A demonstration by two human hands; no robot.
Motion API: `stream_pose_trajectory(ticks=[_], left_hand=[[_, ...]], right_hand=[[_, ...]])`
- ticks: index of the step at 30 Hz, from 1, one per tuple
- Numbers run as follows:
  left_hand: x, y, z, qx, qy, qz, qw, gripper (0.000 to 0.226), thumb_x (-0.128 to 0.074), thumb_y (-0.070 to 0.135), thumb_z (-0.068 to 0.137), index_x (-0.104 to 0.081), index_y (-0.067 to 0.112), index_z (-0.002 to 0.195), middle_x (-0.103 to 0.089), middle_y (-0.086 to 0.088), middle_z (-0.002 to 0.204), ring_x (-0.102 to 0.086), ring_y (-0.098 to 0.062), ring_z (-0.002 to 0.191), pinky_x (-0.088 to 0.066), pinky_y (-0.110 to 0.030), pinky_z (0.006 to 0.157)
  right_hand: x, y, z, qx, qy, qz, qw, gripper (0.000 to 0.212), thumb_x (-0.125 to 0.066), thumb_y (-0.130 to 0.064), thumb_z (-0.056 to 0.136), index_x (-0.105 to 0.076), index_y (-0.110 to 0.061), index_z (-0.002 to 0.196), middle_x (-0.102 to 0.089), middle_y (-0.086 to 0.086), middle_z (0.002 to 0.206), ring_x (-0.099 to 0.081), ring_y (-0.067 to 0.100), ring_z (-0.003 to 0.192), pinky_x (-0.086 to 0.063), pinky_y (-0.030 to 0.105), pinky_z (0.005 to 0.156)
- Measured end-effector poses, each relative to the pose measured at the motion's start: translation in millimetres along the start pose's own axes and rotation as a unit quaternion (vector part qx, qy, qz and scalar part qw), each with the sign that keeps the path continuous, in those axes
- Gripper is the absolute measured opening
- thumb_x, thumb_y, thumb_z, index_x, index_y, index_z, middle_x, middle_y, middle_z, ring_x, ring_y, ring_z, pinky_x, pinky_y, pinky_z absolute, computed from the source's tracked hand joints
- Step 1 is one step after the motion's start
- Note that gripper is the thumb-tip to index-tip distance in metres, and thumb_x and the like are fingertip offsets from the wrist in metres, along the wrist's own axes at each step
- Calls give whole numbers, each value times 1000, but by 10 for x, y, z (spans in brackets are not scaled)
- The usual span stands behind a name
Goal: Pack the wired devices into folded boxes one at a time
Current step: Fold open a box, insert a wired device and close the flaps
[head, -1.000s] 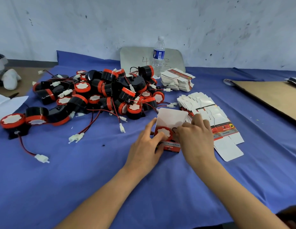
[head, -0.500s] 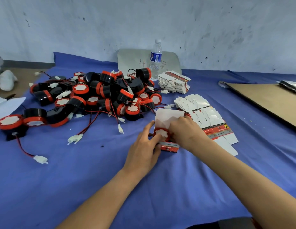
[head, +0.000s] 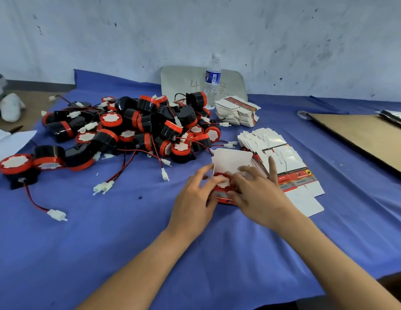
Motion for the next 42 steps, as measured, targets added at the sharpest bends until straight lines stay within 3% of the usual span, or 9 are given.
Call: stream_pose_trajectory(ticks=[3,7,14,19,23,28,34,38,42], left_hand=[[16,-14,11,3,4,-10,1000,38,-59,4,91,-61,21,125,-46,6,144,-46,-18,126,-46,-37,98],[4,-12,4,3,-7,-10,1000,35,-59,5,92,-63,19,124,-45,9,146,-45,-16,127,-42,-29,103],[-45,19,5,-10,-25,9,1000,36,-59,3,91,-64,14,125,-47,7,146,-50,-20,122,-44,-37,101],[-31,83,7,-58,-9,59,997,31,-69,8,85,-69,11,116,-57,1,137,-55,-26,120,-46,-40,98],[-115,92,1,-49,-44,44,997,38,-70,20,87,-60,12,123,-59,-2,133,-48,-14,125,-35,-23,101],[-226,66,-8,-35,-89,49,994,53,-60,24,94,-42,23,144,-46,1,144,-40,-14,135,-39,-26,104],[-284,147,-62,-75,-104,89,988,51,-61,26,92,-48,36,140,-43,-8,144,-37,-23,136,-47,-36,96],[-261,140,-29,-66,-87,56,992,42,-62,25,93,-56,31,134,-47,-8,139,-42,-22,134,-49,-37,97],[-251,130,-37,-69,-85,42,993,40,-62,26,93,-58,30,133,-46,-7,138,-43,-19,131,-44,-32,100]], right_hand=[[-36,-39,-109,-7,61,22,998,34,-46,-40,98,-61,-18,118,-57,-1,133,-18,10,146,33,49,103],[60,-81,-195,-8,195,59,979,11,-79,-9,77,-73,-6,86,-74,7,90,-57,28,123,-15,72,106],[13,-53,-283,-30,231,113,966,23,-87,-9,68,-65,-3,66,-69,16,97,-53,39,124,-27,75,100],[-73,51,-311,-87,218,232,944,16,-77,-15,81,-69,-3,74,-39,18,148,-42,38,134,-47,51,96],[-77,31,-330,-80,248,234,937,12,-80,-2,76,-70,0,83,-57,18,131,-64,36,107,-55,38,75],[-57,-100,-328,-24,253,211,944,60,-80,4,71,-61,-7,127,-72,7,107,-69,26,98,-54,25,72],[-117,261,-381,-118,288,500,808,49,-64,2,82,-42,-24,117,-54,-5,113,-64,18,98,-50,16,77],[32,522,-336,-191,340,512,765,23,-60,-17,91,-54,-26,111,-51,-2,119,-59,3,89,-48,18,76],[142,648,7,-199,187,610,744,29,-47,-46,98,-70,-34,86,-71,-19,94,-57,-17,82,-39,0,69]])
Point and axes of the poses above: each hand's wrist, its own z-axis towards the middle knuckle, its own x-axis out of the back of the hand, y = z × x, the point moved 7 cm from there along z, towards the middle knuckle
